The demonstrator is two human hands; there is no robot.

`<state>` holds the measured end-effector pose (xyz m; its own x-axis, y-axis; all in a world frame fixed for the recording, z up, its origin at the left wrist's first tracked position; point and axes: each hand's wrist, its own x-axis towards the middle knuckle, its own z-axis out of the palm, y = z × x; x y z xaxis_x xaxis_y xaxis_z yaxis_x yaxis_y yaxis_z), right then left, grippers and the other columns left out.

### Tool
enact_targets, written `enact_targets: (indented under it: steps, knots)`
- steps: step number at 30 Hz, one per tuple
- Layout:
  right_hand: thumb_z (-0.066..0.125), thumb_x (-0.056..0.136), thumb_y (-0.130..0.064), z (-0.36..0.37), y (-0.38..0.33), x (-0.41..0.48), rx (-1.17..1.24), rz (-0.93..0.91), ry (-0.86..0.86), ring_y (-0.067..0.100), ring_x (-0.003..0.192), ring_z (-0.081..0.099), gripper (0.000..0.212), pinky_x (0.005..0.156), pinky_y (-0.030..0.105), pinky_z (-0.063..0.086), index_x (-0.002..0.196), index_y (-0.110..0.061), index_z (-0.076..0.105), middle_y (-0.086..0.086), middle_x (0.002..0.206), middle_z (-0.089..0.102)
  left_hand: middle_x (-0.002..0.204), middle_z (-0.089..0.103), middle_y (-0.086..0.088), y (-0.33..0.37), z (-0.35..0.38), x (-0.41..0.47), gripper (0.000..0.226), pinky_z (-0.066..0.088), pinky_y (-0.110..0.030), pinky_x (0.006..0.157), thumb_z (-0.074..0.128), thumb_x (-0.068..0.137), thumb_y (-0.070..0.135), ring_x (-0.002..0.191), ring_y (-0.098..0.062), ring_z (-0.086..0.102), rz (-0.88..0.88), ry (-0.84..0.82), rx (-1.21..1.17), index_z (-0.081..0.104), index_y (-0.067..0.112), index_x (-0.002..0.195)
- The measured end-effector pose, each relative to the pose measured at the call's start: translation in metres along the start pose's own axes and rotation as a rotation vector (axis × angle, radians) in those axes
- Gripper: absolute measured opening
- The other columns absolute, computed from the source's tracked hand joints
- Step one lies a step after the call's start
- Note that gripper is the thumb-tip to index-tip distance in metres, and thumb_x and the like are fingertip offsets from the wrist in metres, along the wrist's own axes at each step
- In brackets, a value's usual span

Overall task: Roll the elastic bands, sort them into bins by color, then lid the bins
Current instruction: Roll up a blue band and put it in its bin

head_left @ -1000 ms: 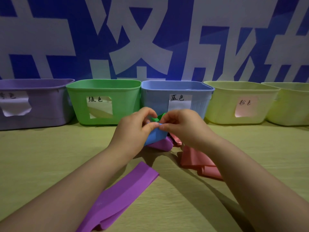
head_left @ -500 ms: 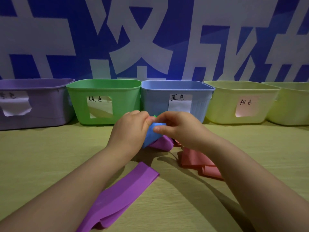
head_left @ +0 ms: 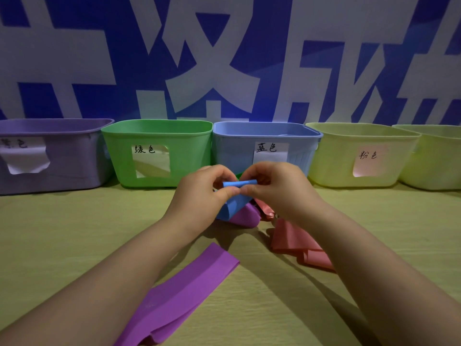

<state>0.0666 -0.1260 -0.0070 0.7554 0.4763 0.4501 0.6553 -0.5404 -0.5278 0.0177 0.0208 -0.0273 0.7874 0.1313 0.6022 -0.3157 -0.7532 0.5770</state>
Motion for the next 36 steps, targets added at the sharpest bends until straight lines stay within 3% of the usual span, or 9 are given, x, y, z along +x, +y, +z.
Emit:
enact_targets:
  steps: [4,8,11,15,18,22,26,30,36]
  knots:
    - [0.072,0.078,-0.027,-0.0006,-0.0008,0.0005,-0.044,-0.003,-0.004,0.006,0.070,0.053,0.019,0.057,0.010,0.037,0.095,-0.019,0.070,-0.007,0.074,0.060,0.075,0.058,0.006,-0.0002,-0.0009,0.0002,0.015,0.035,-0.015,0.062,0.069,0.078,0.011,0.071,-0.010,0.050,-0.019,0.020,-0.020,0.061,0.023,0.076]
    - [0.073,0.078,-0.027,-0.0001,0.0000,0.0008,-0.048,0.007,0.002,0.006,0.068,0.052,0.017,0.056,0.011,0.036,0.092,-0.020,0.070,-0.006,0.073,0.060,0.075,0.054,0.010,-0.0001,-0.0002,0.0004,0.016,0.033,-0.009,0.064,0.069,0.078,0.011,0.070,-0.004,0.049,0.026,0.029,0.040,0.061,0.024,0.076]
    - [0.067,0.083,-0.031,0.0008,0.0002,0.0005,-0.045,0.004,-0.026,0.008,0.068,0.052,0.015,0.058,0.018,0.038,0.093,-0.020,0.070,-0.004,0.074,0.061,0.073,0.047,0.010,0.0000,-0.0010,0.0013,0.004,0.032,-0.009,0.062,0.067,0.081,0.014,0.070,-0.001,0.047,0.029,0.021,0.063,0.068,0.018,0.081]
    - [0.061,0.088,-0.033,0.0021,0.0007,-0.0005,-0.063,-0.014,-0.052,0.013,0.079,0.058,0.020,0.071,0.029,0.046,0.101,-0.021,0.069,-0.001,0.083,0.067,0.069,0.046,0.011,-0.0007,-0.0020,0.0026,0.010,0.031,-0.014,0.062,0.063,0.085,0.017,0.071,-0.013,0.046,0.005,0.013,0.095,0.071,0.011,0.087]
    - [0.065,0.084,-0.029,0.0017,-0.0009,-0.0013,0.003,-0.034,-0.001,0.009,0.082,0.056,0.028,0.076,0.020,0.043,0.111,-0.024,0.064,-0.005,0.087,0.061,0.068,0.047,0.010,-0.0011,-0.0031,0.0043,0.015,0.031,-0.026,0.063,0.059,0.088,0.017,0.075,-0.016,0.047,-0.034,-0.010,0.087,0.071,0.008,0.088]
    - [0.068,0.082,-0.023,0.0009,-0.0011,-0.0017,-0.018,-0.034,-0.010,0.010,0.078,0.057,0.015,0.073,0.024,0.045,0.097,-0.022,0.067,-0.003,0.084,0.065,0.077,0.054,-0.004,-0.0015,-0.0018,0.0045,0.019,0.034,-0.033,0.070,0.054,0.092,0.016,0.080,-0.022,0.050,-0.060,-0.071,0.051,0.070,0.007,0.089]
    - [0.065,0.085,-0.023,0.0001,-0.0005,-0.0009,-0.063,-0.048,0.013,0.009,0.074,0.053,0.010,0.065,0.022,0.040,0.093,-0.020,0.068,-0.004,0.079,0.063,0.082,0.061,-0.002,-0.0003,0.0006,0.0018,0.010,0.042,-0.031,0.074,0.060,0.088,0.020,0.080,-0.017,0.056,-0.105,-0.070,-0.113,0.066,0.019,0.096]
    - [0.065,0.085,-0.025,-0.0024,-0.0018,-0.0005,-0.077,-0.061,0.044,0.006,0.068,0.049,0.011,0.059,0.011,0.035,0.093,-0.019,0.068,-0.008,0.074,0.057,0.073,0.062,0.000,0.0020,-0.0008,-0.0007,0.021,0.045,-0.028,0.065,0.075,0.074,0.017,0.066,-0.010,0.053,-0.123,-0.012,-0.167,0.059,0.031,0.078]
    - [0.059,0.088,-0.033,-0.0025,-0.0041,-0.0010,-0.061,-0.045,0.054,0.013,0.076,0.053,0.021,0.064,0.023,0.037,0.096,-0.016,0.068,0.000,0.082,0.062,0.071,0.065,-0.005,0.0009,-0.0024,0.0009,0.015,0.043,-0.032,0.065,0.068,0.081,0.023,0.068,-0.018,0.056,-0.082,0.045,-0.125,0.060,0.031,0.071]
